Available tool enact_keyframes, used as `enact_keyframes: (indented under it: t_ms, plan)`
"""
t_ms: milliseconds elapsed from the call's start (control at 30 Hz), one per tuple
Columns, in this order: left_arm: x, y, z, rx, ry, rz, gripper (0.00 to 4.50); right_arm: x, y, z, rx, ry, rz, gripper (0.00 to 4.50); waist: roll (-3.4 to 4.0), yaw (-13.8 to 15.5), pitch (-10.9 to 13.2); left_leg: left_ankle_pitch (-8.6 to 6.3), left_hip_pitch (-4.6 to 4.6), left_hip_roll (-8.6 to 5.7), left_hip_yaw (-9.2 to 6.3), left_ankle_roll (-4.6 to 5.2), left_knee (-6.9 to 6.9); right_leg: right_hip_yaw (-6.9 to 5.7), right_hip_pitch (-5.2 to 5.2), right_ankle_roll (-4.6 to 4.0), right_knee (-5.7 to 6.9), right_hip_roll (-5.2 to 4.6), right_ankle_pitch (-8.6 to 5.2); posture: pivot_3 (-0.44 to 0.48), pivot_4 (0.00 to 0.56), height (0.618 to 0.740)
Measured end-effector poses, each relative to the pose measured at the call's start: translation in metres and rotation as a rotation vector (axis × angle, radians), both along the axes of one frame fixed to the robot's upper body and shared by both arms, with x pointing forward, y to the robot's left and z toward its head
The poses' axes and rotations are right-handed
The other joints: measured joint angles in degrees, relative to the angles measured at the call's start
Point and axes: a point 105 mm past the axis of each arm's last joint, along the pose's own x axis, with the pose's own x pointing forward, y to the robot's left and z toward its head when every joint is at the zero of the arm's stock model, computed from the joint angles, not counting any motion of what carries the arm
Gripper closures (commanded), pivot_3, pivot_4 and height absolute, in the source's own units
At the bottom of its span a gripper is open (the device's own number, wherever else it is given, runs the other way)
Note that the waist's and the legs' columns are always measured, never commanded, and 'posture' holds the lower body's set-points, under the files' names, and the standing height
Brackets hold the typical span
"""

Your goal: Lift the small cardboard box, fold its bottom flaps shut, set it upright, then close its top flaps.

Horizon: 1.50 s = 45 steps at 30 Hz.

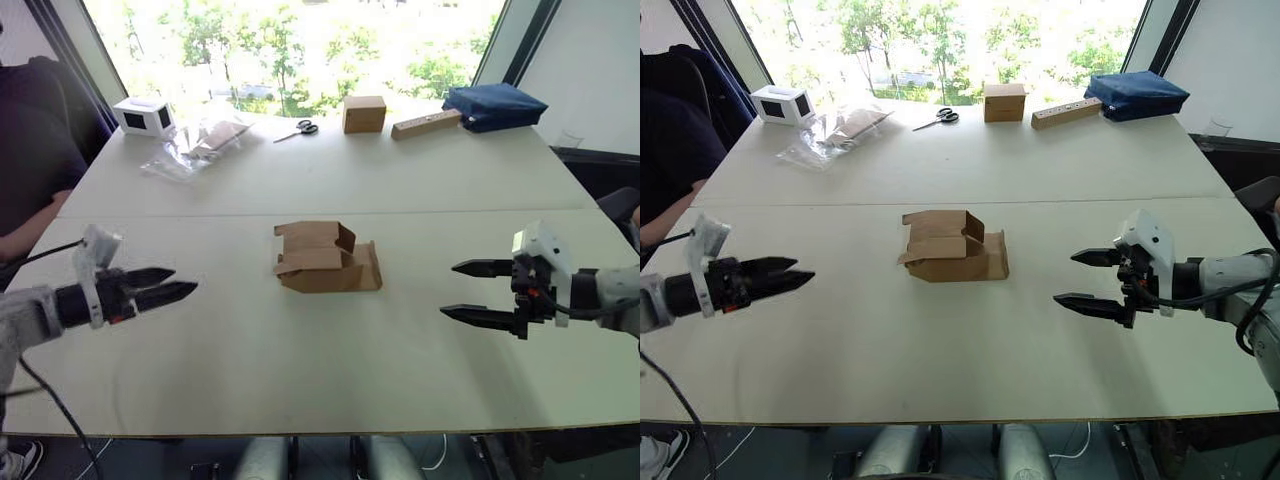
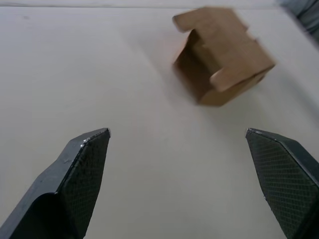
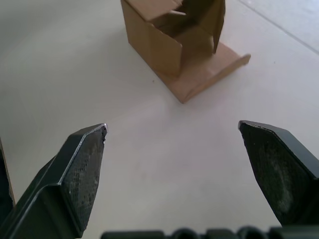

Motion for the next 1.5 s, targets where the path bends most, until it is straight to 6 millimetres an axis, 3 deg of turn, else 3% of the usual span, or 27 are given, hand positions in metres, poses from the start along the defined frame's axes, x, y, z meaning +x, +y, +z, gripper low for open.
enact_keyframes:
  t_ms: [100, 200, 300, 500, 667, 1267, 1367, 1500]
  plan:
    - [0.017, -0.027, -0.001, -0.152, 0.142, -0.07, 0.05, -0.002, 0.021, 0.012, -0.001, -0.086, 0.054, 0.0, 0.01, -0.1, 0.0, 0.0, 0.02, -0.03, 0.01, 0.0, 0.02, 0.0, -0.02, 0.01, 0.11, 0.06, 0.0, 0.0, 0.15, 0.74]
    - [0.031, -0.057, -0.036, -0.241, 0.378, -0.114, 0.05, -0.007, 0.037, 0.014, -0.026, -0.139, 0.091, 0.0, -0.06, 0.0, 0.0, 0.01, -0.01, -0.05, 0.01, 0.0, 0.05, -0.01, -0.08, 0.01, 0.19, 0.11, 0.0, 0.0, 0.15, 0.74]
    - [0.048, -0.075, -0.048, -0.309, 0.47, -0.112, 0.05, -0.01, 0.044, 0.011, -0.06, -0.169, 0.092, 0.0, -0.29, 0.0, 0.1, 0.03, -0.06, -0.05, 0.0, -0.03, 0.08, -0.01, -0.11, 0.01, 0.19, 0.14, 0.0, 0.0, 0.15, 0.74]
    - [0.078, -0.098, -0.032, -0.332, 0.398, -0.143, 0.05, -0.018, 0.047, -0.004, -0.101, -0.16, 0.074, 0.0, -0.38, -0.1, 0.1, 0.04, -0.06, -0.07, 0.05, -0.04, 0.09, 0.01, -0.11, 0.01, 0.17, 0.12, 0.0, 0.0, 0.15, 0.74]
    - [0.08, -0.106, -0.044, -0.322, 0.43, -0.168, 0.05, -0.017, 0.044, -0.008, -0.096, -0.159, 0.035, 0.0, -0.39, -0.2, 0.1, 0.05, -0.06, -0.05, 0.03, -0.05, 0.09, 0.01, -0.12, 0.01, 0.18, 0.13, 0.0, 0.0, 0.15, 0.74]
    - [0.093, -0.146, -0.045, -0.356, 0.389, -0.232, 0.05, -0.019, 0.041, -0.011, -0.077, -0.164, -0.042, 0.0, -0.41, 0.0, 0.1, 0.04, -0.06, -0.07, 0.01, -0.04, 0.11, 0.0, -0.1, 0.02, 0.19, 0.14, 0.0, 0.0, 0.15, 0.74]
    - [0.097, -0.15, -0.04, -0.37, 0.364, -0.234, 0.81, -0.021, 0.044, -0.011, -0.068, -0.167, -0.043, 0.0, -0.42, 0.0, 0.1, 0.04, -0.06, -0.07, 0.01, -0.04, 0.11, 0.0, -0.1, 0.02, 0.2, 0.14, 0.0, 0.0, 0.15, 0.74]
    - [0.098, -0.156, -0.04, -0.37, 0.355, -0.241, 2.37, -0.022, 0.044, -0.01, -0.061, -0.175, -0.061, 0.0, -0.42, 0.0, 0.1, 0.04, -0.06, -0.08, 0.02, -0.04, 0.12, 0.0, -0.1, 0.02, 0.2, 0.14, 0.0, 0.0, 0.15, 0.74]
